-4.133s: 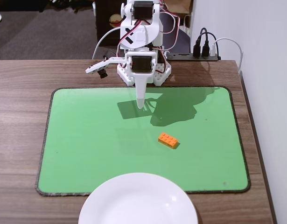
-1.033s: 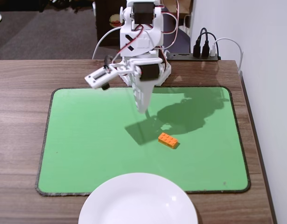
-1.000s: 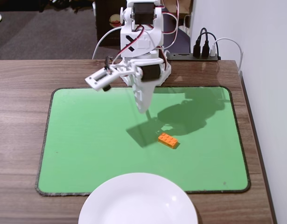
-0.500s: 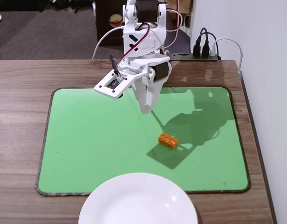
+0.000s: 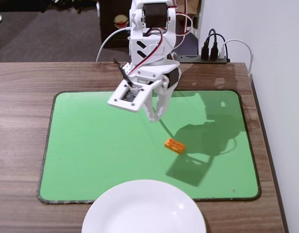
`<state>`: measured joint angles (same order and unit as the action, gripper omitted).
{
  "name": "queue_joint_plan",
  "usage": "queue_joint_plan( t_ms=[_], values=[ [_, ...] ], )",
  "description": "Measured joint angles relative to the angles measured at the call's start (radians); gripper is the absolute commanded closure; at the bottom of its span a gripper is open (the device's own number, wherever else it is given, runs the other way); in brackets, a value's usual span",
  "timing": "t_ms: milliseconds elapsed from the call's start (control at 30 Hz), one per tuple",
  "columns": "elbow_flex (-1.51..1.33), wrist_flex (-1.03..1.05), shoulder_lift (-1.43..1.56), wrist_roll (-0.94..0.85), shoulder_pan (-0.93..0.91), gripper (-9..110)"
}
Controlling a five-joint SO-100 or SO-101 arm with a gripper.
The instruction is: Grasp a lego block and put it on the plate.
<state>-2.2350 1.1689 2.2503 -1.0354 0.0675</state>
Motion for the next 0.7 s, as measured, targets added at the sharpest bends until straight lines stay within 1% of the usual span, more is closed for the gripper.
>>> queue_joint_plan(
  t_ms=[133, 233, 367, 567, 700],
  values=[
    [0.040, 0.066, -0.028, -0.207, 0.028, 101],
    [0.075, 0.094, -0.046, -0.318, 0.040, 101],
    [0.138, 0.112, -0.095, -0.420, 0.040, 101],
    [0.209, 0.120, -0.181, -0.502, 0.040, 101],
    [0.233, 0.126, -0.225, -0.618, 0.040, 101]
  ],
)
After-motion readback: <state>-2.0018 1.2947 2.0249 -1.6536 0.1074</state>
